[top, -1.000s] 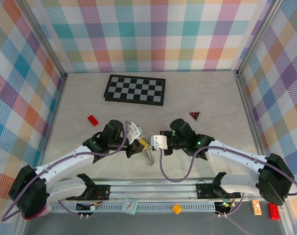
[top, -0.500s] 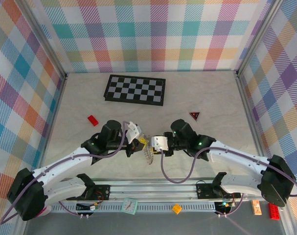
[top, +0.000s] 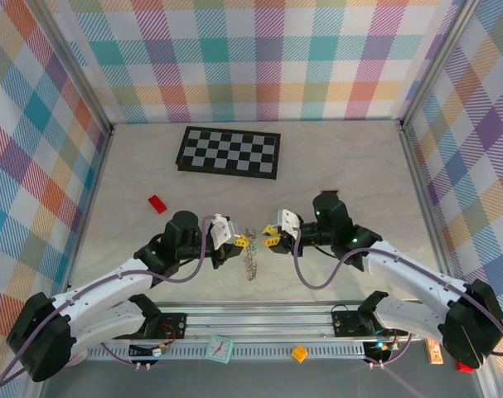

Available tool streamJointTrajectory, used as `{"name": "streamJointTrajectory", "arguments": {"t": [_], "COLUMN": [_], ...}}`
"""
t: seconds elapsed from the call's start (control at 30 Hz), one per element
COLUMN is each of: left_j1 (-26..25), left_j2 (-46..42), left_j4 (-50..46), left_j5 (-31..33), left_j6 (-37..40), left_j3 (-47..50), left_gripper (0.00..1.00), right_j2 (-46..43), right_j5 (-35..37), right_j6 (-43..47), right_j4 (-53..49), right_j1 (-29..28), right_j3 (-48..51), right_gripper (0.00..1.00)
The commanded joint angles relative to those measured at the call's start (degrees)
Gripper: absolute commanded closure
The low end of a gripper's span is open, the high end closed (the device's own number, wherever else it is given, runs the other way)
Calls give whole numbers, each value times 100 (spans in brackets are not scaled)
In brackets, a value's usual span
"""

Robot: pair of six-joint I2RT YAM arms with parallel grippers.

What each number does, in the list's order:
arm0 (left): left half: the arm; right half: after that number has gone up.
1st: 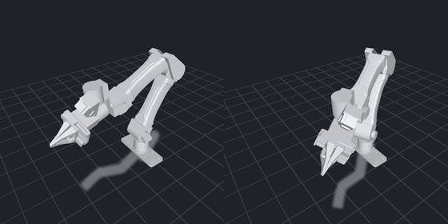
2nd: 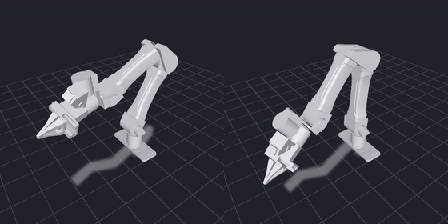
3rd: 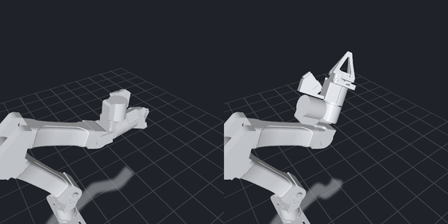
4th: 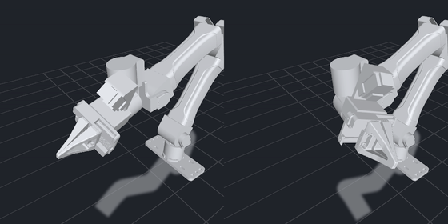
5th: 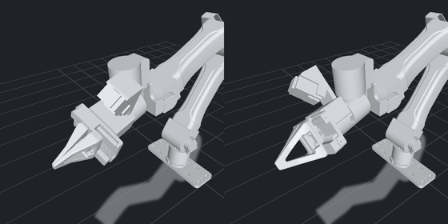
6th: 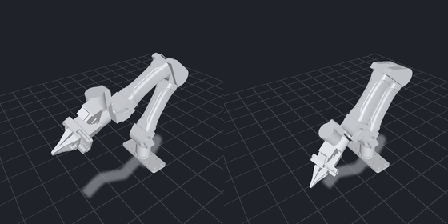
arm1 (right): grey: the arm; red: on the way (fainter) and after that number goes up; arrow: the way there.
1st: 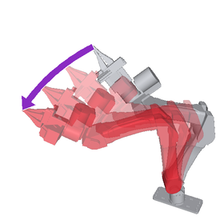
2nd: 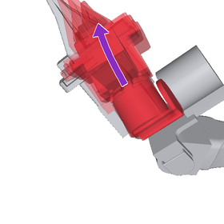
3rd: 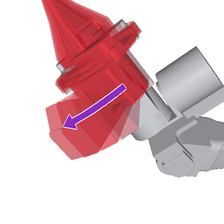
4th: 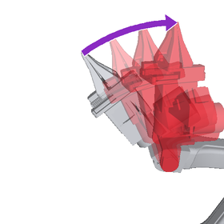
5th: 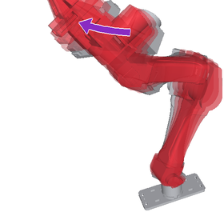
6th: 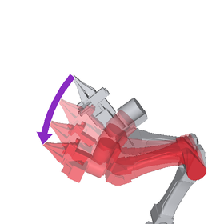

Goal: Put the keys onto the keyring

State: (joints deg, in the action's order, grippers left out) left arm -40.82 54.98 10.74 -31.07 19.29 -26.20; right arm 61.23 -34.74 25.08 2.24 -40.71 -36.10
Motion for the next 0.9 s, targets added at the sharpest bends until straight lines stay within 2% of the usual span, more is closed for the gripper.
{"name": "streamJointTrajectory", "arguments": {"t": [0.0,0.33,0.87], "left_j1": [-56,-67,-115], "left_j2": [-133,-129,-66], "left_j4": [497,608,648], "left_j5": [-274,-354,-418], "left_j6": [163,189,269], "left_j3": [69,106,97], "left_gripper": [100,100,100], "right_j2": [292,722,1061], "right_j5": [-632,-690,-881], "right_j6": [-317,-510,-680], "right_j4": [375,608,710], "right_j1": [3,6,-1], "right_j3": [-198,-305,-486], "right_gripper": [74,73,82]}}
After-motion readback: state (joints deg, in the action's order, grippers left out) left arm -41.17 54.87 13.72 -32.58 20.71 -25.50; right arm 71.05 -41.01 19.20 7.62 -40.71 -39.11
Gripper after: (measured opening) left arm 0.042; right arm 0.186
